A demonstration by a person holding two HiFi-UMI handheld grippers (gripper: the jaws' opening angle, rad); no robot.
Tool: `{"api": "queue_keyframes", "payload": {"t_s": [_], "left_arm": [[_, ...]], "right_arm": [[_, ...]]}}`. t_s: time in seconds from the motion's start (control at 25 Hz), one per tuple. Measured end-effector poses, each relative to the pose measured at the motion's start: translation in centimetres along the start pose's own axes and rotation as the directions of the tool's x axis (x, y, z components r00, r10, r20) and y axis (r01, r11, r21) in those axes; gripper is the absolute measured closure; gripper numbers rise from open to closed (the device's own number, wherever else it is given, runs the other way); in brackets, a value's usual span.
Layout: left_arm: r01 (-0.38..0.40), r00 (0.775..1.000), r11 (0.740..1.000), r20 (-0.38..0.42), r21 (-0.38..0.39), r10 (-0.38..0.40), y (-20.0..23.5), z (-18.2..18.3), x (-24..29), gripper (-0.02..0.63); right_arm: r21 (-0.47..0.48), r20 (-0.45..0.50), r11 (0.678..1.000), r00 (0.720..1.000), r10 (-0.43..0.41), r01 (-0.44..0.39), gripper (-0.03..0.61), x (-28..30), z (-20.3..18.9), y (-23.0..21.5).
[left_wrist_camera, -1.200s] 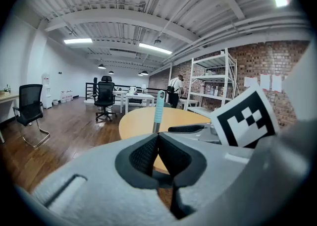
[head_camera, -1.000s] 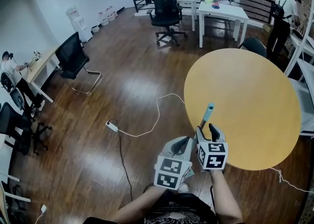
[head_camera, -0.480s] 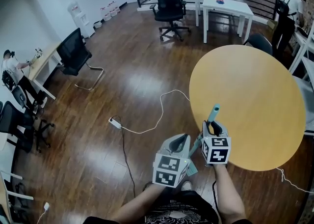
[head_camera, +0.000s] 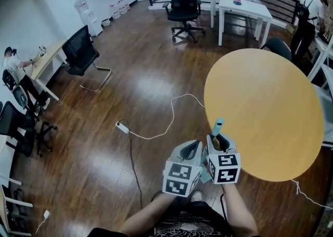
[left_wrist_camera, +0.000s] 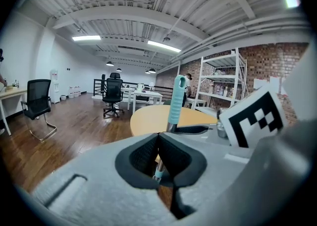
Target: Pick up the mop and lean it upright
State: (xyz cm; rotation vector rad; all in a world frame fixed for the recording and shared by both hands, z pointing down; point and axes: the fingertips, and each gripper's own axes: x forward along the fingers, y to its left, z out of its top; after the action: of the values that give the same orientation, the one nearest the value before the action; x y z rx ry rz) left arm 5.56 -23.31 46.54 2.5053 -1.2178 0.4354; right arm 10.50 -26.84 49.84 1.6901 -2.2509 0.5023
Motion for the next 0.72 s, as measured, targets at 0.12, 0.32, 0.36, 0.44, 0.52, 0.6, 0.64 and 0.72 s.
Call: {"api": "queue_keyframes", "payload": {"t_s": [0.12,0.32,0.36,0.44,0.52,0.6,0.64,0.72], "left_arm": [[-0.016,1.000,1.000,0.010,-0.011,0.016,0.6,0.2,-0.2,0.611],[-0.038,0.999,0.999,0.033,-0.032,0.039,1.5,0.8,-0.6,0.611],[-0.042,0.998,0.998,0.038,-0.036,0.043,1.7,0.9,-0.7,0.611],[-0.050,0.998,0.998,0.048,-0.042,0.052,1.9,1.1,-0.9,0.611],[-0.055,0.997,0.997,0.055,-0.046,0.058,2.1,1.3,-1.0,0.611],[-0.059,0.997,0.997,0.056,-0.048,0.062,2.2,1.3,-1.2,0.611],[-0.061,0.996,0.997,0.056,-0.048,0.064,2.3,1.3,-1.3,0.611],[-0.063,0.996,0.997,0.057,-0.048,0.065,2.4,1.3,-1.5,0.611]], "right_arm": [[-0.025,0.018,1.000,1.000,0.018,-0.018,0.477,-0.8,1.3,1.0],[-0.057,0.075,0.998,0.997,0.033,-0.029,0.477,-2.7,4.6,1.9],[-0.063,0.088,0.997,0.995,0.038,-0.032,0.477,-3.1,5.4,2.0],[-0.076,0.118,0.996,0.992,0.046,-0.037,0.477,-3.9,6.9,2.3],[-0.088,0.148,0.995,0.988,0.050,-0.038,0.477,-4.6,8.3,2.4],[-0.097,0.171,0.995,0.984,0.052,-0.035,0.478,-5.0,9.3,2.6],[-0.100,0.176,0.994,0.983,0.052,-0.035,0.477,-5.1,9.6,2.8],[-0.105,0.176,0.994,0.983,0.054,-0.036,0.477,-5.0,9.8,3.1]]}}
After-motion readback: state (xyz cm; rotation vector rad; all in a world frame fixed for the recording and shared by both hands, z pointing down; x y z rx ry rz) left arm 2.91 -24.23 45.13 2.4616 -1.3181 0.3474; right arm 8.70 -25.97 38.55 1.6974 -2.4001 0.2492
